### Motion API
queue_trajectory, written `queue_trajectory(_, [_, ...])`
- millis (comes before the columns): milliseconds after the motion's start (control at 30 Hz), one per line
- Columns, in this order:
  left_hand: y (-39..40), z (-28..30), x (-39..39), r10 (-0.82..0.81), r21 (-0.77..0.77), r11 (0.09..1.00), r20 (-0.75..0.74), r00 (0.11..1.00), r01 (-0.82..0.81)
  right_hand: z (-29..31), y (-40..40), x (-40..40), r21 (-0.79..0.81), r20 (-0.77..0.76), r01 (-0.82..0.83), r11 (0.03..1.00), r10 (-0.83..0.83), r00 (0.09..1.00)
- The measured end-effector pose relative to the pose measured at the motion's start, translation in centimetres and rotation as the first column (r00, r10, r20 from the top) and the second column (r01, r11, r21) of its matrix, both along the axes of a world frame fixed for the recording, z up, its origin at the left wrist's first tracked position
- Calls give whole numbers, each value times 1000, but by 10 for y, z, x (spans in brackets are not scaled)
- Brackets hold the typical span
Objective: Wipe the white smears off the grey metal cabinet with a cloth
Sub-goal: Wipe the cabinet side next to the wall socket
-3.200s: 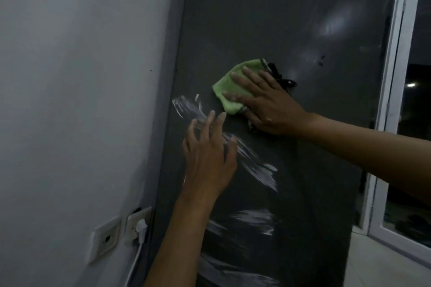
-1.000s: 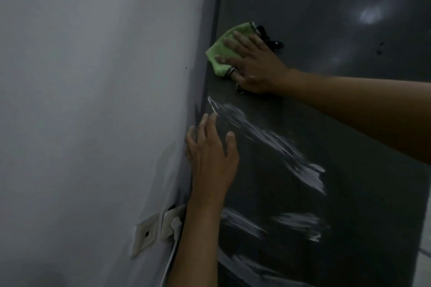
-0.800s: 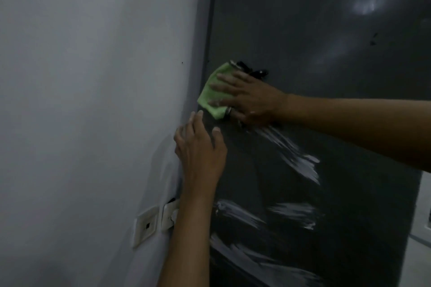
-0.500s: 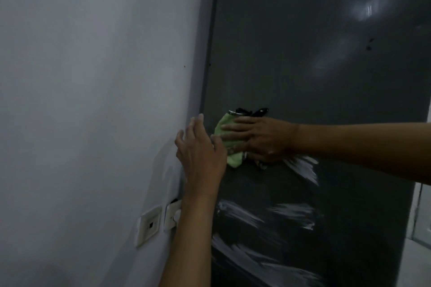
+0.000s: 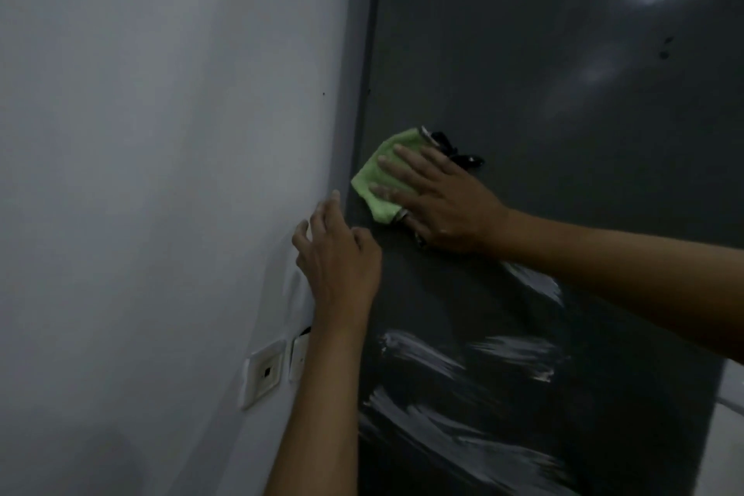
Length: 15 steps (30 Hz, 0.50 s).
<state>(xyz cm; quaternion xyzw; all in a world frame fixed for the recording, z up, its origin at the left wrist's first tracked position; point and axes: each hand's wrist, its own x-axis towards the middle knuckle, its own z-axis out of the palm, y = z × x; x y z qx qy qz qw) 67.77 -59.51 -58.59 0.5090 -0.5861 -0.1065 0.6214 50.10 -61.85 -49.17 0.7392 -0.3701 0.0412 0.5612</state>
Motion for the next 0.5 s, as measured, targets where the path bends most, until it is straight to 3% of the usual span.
queue_trajectory(267, [8, 5, -9, -35, -77, 996, 28, 999, 37, -62, 11, -14, 148, -201, 49, 988, -18, 979])
queue_trajectory(433, [10, 4, -14, -48, -104, 993, 61, 997, 55, -36, 15, -19, 228, -340, 44, 973, 38, 940])
queue_trajectory(500, [8, 1, -15, -50, -109, 992, 78, 996, 58, -11, 18, -21, 203, -265, -28, 979, 82, 961])
